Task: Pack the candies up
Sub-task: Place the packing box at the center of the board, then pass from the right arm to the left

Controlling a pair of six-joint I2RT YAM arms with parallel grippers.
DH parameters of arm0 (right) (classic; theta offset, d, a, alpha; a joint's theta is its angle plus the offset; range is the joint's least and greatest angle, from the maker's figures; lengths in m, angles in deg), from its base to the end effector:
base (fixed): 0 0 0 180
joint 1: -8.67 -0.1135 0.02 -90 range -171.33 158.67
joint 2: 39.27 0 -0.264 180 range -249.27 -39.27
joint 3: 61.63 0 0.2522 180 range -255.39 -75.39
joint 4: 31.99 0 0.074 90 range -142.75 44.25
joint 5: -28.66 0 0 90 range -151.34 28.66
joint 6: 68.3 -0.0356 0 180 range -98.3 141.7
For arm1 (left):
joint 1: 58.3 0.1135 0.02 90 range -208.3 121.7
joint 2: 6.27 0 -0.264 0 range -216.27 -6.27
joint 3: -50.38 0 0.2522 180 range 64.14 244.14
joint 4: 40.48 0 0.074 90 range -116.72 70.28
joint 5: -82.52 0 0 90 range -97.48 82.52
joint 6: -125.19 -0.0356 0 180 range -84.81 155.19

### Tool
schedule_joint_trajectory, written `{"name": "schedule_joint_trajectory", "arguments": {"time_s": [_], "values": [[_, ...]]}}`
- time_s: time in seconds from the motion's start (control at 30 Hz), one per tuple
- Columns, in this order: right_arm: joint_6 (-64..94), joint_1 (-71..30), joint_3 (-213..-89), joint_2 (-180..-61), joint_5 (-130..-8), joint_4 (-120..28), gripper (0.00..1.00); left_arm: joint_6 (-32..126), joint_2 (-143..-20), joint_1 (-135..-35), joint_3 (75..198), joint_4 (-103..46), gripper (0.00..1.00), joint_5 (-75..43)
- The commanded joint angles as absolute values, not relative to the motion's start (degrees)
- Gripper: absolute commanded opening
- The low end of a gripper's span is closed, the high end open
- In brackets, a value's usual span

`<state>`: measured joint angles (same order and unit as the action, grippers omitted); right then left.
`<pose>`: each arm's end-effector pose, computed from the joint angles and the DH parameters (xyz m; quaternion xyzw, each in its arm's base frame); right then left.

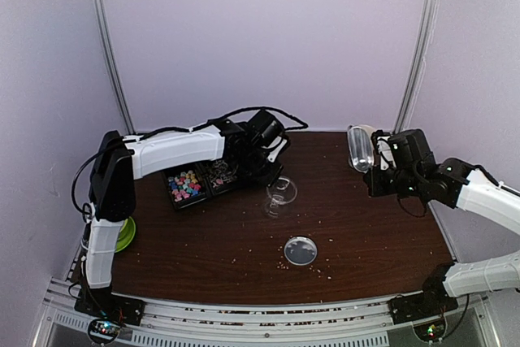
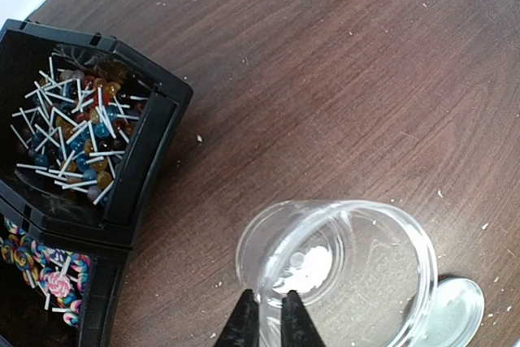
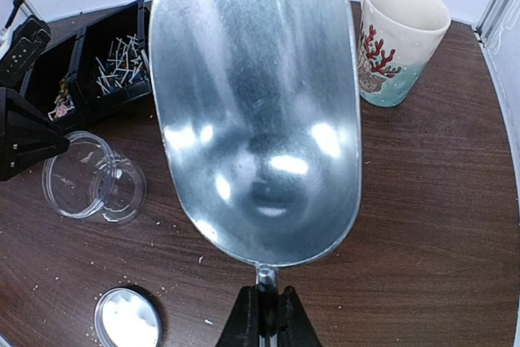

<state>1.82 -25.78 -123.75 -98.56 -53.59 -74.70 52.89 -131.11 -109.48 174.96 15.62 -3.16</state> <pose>0.1849 0.1210 0.2829 -0.0862 0.9001 0.1385 0.4039 0.3053 -0.3752 0.2379 0.2651 0.9191 -0.1338 0.2589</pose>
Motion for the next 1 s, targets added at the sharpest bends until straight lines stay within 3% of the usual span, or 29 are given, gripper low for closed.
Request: {"name": "schedule_joint_trajectory", "arguments": {"time_s": [0.0, 0.2, 0.4, 0.53, 0.73, 0.97], "values": [[1.6, -25.6, -123.8, -98.1, -52.9, -73.3, 0.00, 52.5, -131.3, -109.6, 176.5, 15.5, 0.14, -3.1], [2.2, -25.6, -123.8, -97.9, -54.8, -72.7, 0.00, 52.2, -129.5, -109.6, 177.8, 15.9, 0.32, -3.6], [6.1, -26.6, -123.4, -96.8, -59.1, -70.6, 0.00, 51.3, -123.5, -109.4, 179.9, 17.7, 0.78, -0.6], [8.2, -28.8, -123.7, -96.5, -58.8, -69.9, 0.00, 51.4, -117.2, -109.3, 178.1, 17.6, 0.97, 2.1], [11.6, -34.7, -124.5, -96.7, -58.3, -68.2, 0.00, 53.2, -104.5, -109.1, 168.8, 15.0, 0.98, 4.2], [17.2, -44.7, -126.7, -99.0, -53.8, -66.0, 0.00, 53.9, -93.8, -109.0, 157.5, 10.1, 0.98, -2.4]]}}
